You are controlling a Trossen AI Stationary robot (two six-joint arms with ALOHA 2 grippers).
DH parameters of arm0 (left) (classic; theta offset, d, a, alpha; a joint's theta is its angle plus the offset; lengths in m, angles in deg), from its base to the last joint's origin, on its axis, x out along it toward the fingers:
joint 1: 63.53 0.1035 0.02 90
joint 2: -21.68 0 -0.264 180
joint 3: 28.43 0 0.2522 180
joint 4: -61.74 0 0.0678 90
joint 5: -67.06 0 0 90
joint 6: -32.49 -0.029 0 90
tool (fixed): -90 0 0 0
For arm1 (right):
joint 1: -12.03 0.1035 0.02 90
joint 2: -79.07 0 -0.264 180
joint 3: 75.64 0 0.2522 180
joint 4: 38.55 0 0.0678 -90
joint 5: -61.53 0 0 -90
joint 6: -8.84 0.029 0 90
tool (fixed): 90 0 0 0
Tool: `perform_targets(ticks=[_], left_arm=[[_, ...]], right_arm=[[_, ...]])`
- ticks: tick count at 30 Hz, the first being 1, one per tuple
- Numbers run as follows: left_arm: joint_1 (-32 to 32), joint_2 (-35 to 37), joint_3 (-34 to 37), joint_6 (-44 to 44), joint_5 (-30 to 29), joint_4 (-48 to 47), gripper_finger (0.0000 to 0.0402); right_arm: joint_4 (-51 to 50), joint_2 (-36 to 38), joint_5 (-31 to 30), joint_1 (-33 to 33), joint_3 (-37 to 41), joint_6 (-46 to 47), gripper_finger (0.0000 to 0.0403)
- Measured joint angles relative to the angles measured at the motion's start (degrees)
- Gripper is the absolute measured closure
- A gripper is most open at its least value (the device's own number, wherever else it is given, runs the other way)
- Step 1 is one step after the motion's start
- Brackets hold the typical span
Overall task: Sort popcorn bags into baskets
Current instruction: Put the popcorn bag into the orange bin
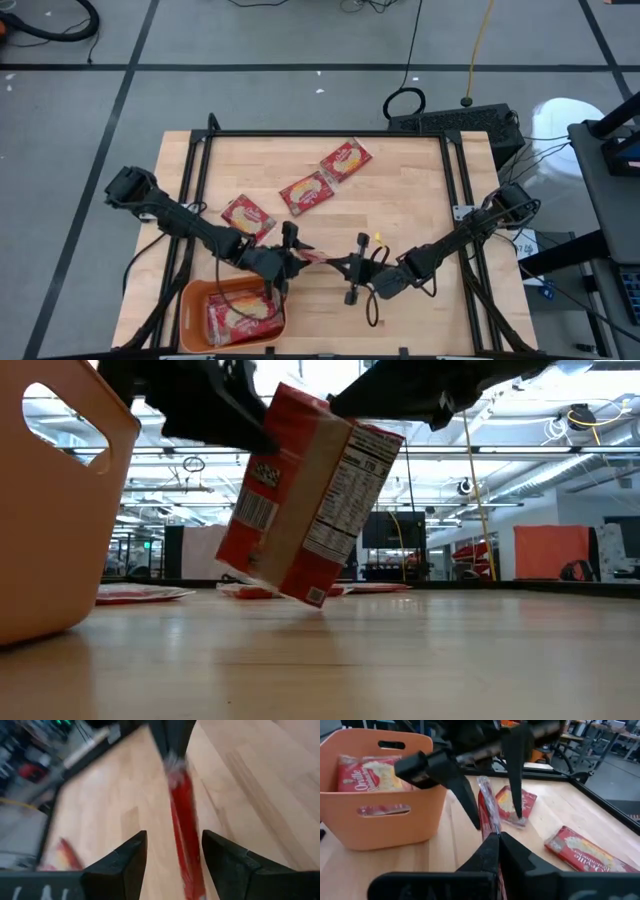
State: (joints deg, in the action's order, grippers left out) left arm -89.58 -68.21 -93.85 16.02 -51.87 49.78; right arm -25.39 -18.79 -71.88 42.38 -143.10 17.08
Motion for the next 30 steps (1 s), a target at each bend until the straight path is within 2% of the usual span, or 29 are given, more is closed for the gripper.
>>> perform_targets(ticks=[4,7,14,17,22,24,27,30], left_arm=[[2.3,0.0,0.0,5.6,5.0,-3.2,0.0211],[2.8,0.0,0.0,6.5,6.6,-3.5,0.0229],[1.6,0.0,0.0,3.9,6.2,-2.7,0.0336],[0.8,1.1,0.0,3.7,4.2,-4.8,0.0375],[-0.5,6.5,-1.9,5.7,3.4,-14.7,0.0376],[-1.2,9.2,-3.7,6.8,3.3,-19.2,0.0364],[-2.1,12.7,-6.9,8.5,2.8,-28.8,0.0351],[-3.4,15.1,-11.0,12.3,2.8,-39.0,0.0360]], right_arm=[[2.8,0.0,0.0,0.0,0.0,-1.3,0.0403],[5.2,0.0,0.0,0.0,0.0,-2.6,0.0403],[8.0,0.0,0.0,0.0,0.0,-4.9,0.0403],[8.1,0.0,0.1,0.0,0.0,-4.6,0.0403],[9.2,0.0,-0.2,0.5,-0.1,-5.7,0.0384],[9.6,0.0,-0.2,0.7,-0.1,-6.0,0.0370],[9.1,0.0,-0.3,0.7,-0.1,-5.2,0.0346],[8.7,0.0,-0.1,0.8,0.0,-1.1,0.0323]])
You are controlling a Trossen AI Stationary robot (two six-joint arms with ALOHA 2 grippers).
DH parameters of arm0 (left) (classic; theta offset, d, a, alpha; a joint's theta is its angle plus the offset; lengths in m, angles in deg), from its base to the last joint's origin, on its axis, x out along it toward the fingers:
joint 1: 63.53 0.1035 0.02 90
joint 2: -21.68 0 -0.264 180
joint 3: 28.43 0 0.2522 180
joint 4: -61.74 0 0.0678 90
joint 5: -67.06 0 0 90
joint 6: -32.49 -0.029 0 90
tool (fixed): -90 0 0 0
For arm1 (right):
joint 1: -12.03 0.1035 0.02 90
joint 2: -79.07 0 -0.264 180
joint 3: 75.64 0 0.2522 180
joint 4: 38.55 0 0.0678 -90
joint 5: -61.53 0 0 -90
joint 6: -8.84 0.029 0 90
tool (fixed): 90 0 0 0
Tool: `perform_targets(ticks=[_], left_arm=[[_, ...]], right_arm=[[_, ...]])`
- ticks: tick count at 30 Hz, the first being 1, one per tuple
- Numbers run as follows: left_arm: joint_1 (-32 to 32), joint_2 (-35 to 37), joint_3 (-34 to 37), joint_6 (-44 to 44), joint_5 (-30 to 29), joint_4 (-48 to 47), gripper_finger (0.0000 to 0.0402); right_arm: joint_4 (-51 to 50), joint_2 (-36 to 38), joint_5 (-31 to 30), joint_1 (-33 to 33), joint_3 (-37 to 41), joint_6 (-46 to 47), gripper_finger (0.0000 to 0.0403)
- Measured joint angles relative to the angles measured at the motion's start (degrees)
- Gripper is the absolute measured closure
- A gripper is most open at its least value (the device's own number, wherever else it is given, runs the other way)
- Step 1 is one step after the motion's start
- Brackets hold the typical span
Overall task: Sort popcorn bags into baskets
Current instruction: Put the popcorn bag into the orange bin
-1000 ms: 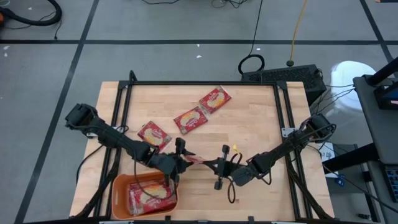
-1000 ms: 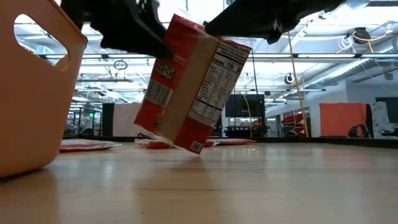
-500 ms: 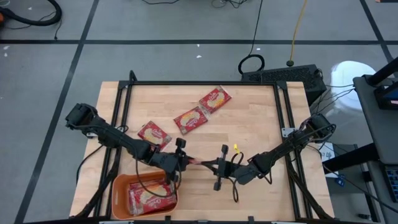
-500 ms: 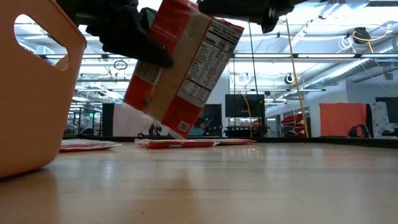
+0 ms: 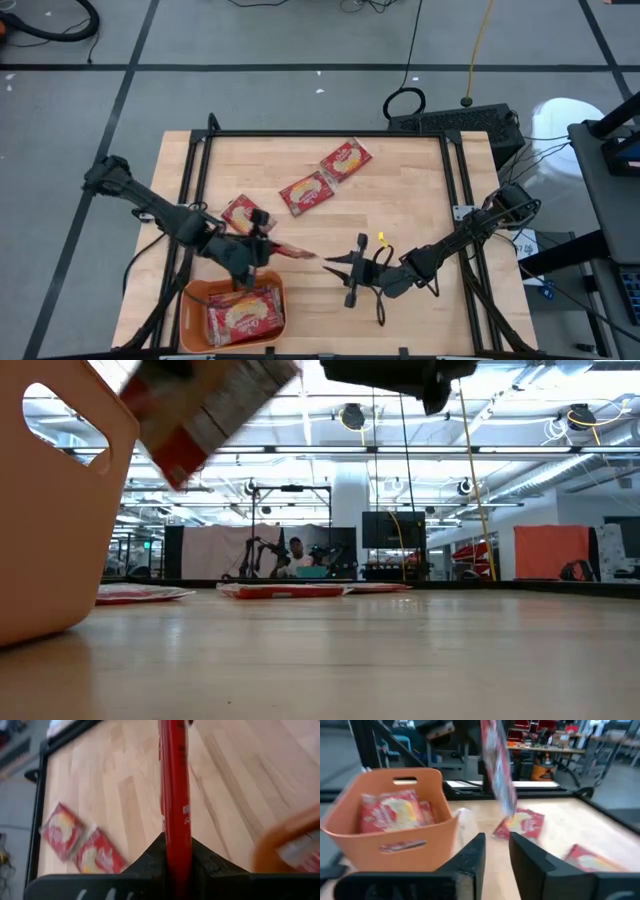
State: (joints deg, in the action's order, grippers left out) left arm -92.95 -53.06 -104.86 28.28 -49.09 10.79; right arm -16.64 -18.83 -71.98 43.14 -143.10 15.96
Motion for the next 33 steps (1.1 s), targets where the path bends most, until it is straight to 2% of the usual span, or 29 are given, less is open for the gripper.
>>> perform_targets(ticks=[4,7,11,15,19,23,27,33], left_arm=[[-2.8,1.9,-5.6,7.2,0.0,-12.7,0.0375],[-5.4,1.9,-9.5,13.0,0.0,-19.8,0.0375],[-9.2,1.9,-13.0,20.9,0.6,-26.9,0.0362],[-12.6,1.7,-15.6,27.7,3.3,-32.1,0.0370],[-15.5,1.8,-18.3,33.5,6.0,-34.8,0.0376],[-17.8,1.8,-21.1,39.1,8.8,-36.6,0.0367],[-19.7,1.6,-23.3,44.4,11.8,-36.6,0.0365],[-22.1,-1.2,-24.9,51.5,16.6,-36.2,0.0373]], right_arm=[[0.6,-0.7,3.7,0.0,0.0,7.2,0.0302],[3.8,-3.0,4.8,0.1,0.0,9.2,0.0294],[10.0,-7.9,9.7,0.1,-0.3,11.5,0.0296],[10.9,-15.7,14.0,0.1,-5.8,13.2,0.0313],[9.0,-24.3,16.7,0.1,-15.4,12.4,0.0341],[-0.2,-28.3,16.8,0.1,-21.6,14.6,0.0373],[-1.9,-28.9,16.8,0.1,-22.8,16.0,0.0398],[0.6,-28.8,19.5,0.1,-22.9,15.9,0.0400]])
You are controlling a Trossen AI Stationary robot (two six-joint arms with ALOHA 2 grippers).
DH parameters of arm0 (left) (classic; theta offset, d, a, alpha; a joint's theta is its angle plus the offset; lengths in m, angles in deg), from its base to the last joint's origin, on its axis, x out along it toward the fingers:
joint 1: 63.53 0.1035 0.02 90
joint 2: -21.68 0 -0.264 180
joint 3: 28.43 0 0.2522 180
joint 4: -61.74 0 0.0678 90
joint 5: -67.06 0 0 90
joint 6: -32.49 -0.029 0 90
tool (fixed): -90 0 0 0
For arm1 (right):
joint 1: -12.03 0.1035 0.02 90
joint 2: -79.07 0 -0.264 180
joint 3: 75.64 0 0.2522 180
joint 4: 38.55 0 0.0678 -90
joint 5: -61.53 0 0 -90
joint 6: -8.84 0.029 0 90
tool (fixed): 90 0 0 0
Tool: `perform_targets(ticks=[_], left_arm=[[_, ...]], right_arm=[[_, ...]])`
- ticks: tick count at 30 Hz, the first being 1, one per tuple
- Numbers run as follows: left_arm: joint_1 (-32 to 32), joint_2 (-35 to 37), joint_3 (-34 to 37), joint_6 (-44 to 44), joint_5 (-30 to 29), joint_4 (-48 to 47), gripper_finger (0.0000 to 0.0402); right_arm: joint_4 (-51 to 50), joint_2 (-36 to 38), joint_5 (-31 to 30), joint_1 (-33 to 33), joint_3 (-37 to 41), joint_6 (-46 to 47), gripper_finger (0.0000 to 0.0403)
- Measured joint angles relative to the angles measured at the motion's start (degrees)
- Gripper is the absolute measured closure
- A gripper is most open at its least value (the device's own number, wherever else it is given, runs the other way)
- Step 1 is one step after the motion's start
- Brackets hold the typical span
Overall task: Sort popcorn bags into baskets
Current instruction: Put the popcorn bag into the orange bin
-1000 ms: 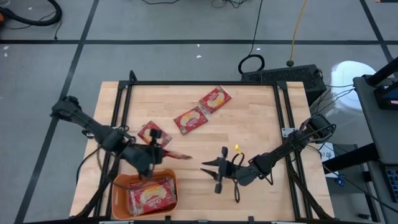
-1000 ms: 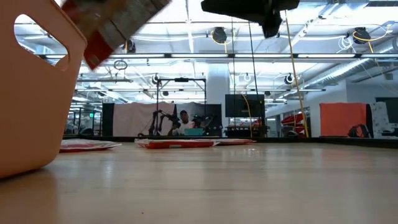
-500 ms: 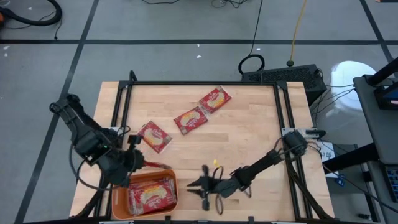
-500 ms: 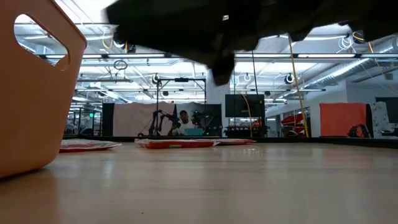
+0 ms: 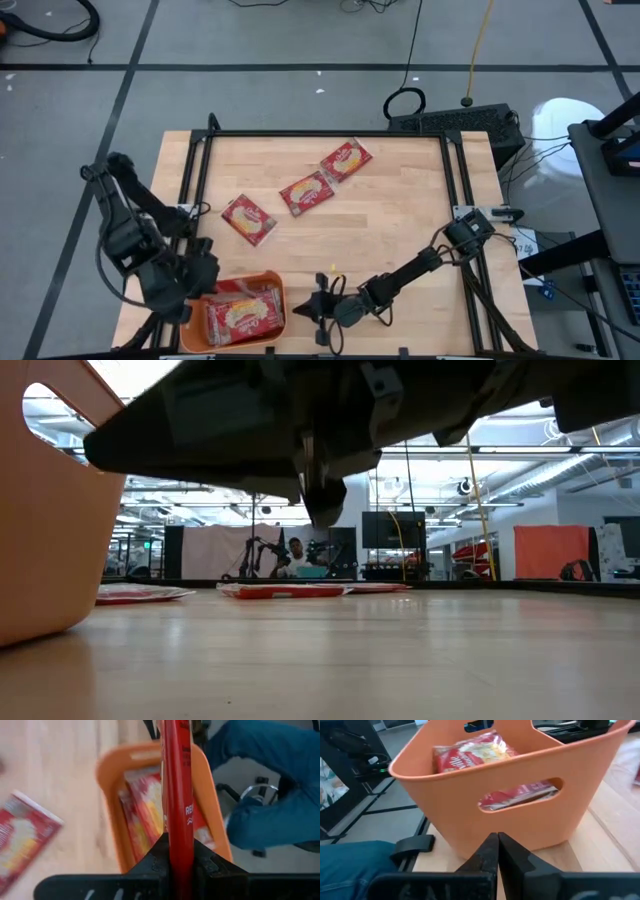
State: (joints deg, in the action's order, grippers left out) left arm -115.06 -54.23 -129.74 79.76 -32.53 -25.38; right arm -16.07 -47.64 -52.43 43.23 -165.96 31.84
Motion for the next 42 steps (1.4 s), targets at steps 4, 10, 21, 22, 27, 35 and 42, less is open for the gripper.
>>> perform_targets(ticks=[4,10,21,22,27,35,42], left_arm=[[-0.8,-3.3,0.0,4.4,3.8,-0.1,0.0370],[-0.2,-7.5,0.0,8.3,5.6,-0.5,0.0368],[1.6,-9.2,0.0,8.0,6.1,-1.9,0.0369],[1.7,-9.2,0.0,7.8,6.1,-2.0,0.0369],[1.7,-9.2,0.0,7.7,6.1,-2.9,0.0369],[1.7,-9.2,0.0,10.4,4.1,-3.3,0.0369],[1.7,-9.2,0.0,13.0,4.0,-3.2,0.0369]], right_arm=[[0.5,0.0,0.1,0.0,0.0,-0.1,0.0399],[1.9,0.0,0.1,-0.1,0.0,-1.2,0.0399],[0.9,0.0,4.8,-1.6,-0.4,-1.7,0.0399],[0.1,0.0,5.5,-1.9,-1.1,-1.6,0.0399],[-7.3,0.0,7.5,-2.9,-4.9,-1.2,0.0399],[-7.0,0.0,7.6,-3.5,-5.3,-0.8,0.0399],[-6.0,0.0,7.7,-3.0,-5.3,-1.3,0.0399]])
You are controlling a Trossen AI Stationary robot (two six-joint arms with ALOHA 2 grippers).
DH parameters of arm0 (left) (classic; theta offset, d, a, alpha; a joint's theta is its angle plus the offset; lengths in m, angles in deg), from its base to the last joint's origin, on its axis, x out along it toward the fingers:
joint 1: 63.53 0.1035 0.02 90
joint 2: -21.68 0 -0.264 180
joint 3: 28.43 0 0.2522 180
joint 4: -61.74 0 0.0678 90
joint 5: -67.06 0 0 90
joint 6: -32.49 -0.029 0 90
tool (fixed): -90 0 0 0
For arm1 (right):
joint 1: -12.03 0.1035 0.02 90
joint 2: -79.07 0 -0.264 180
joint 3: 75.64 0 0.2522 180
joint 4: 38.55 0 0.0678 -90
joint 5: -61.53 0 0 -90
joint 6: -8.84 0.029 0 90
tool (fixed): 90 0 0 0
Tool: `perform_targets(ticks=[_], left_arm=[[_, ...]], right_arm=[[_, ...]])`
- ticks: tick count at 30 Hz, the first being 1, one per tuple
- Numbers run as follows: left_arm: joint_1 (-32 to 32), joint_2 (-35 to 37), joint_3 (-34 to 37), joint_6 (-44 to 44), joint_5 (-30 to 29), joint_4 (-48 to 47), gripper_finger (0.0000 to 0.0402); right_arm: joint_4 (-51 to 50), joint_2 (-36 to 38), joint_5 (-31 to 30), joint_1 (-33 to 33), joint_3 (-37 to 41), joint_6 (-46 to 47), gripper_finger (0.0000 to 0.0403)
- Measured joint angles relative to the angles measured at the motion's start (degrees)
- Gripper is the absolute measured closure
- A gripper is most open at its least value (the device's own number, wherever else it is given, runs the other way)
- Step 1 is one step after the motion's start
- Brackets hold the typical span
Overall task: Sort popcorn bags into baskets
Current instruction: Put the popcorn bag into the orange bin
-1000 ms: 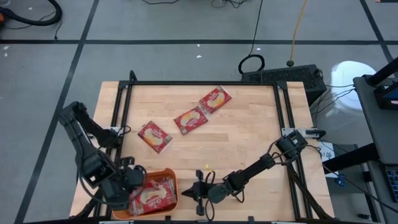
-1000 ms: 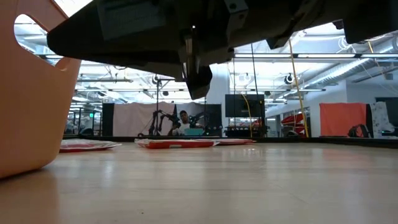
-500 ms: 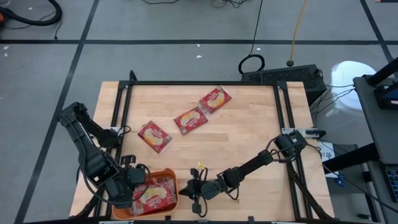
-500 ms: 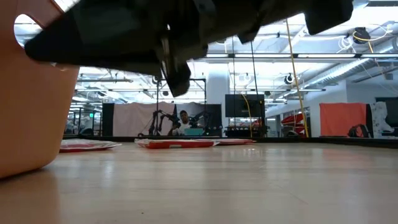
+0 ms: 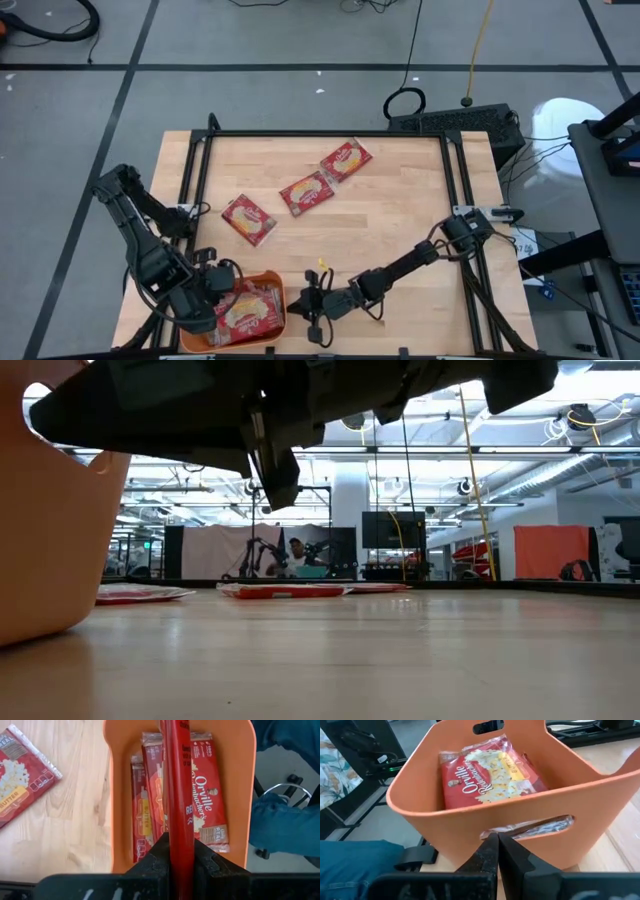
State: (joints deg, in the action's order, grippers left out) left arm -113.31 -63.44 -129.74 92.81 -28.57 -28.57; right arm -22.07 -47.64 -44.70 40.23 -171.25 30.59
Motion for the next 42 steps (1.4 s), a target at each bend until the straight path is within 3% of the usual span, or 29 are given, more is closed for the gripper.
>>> perform_targets(ticks=[12,20,25,32,42], left_arm=[[-0.1,0.0,0.0,0.0,0.0,0.0,0.0369],[-1.5,0.0,0.0,0.2,0.0,0.0,0.0369],[-2.3,0.0,0.0,0.3,-0.5,0.0,0.0369],[-2.5,0.0,0.0,0.0,-2.2,0.0,0.0369],[-2.6,0.0,0.0,-0.2,-2.4,0.0,0.0369]], right_arm=[[2.9,0.0,1.5,2.8,0.0,-1.3,0.0399],[-10.5,3.8,1.2,5.2,0.0,4.3,0.0399],[-1.8,2.5,0.5,7.6,0.0,1.3,0.0399],[11.1,-2.1,-9.0,7.9,0.0,-8.6,0.0399],[12.2,-6.3,-9.2,5.5,0.0,-7.5,0.0399]])
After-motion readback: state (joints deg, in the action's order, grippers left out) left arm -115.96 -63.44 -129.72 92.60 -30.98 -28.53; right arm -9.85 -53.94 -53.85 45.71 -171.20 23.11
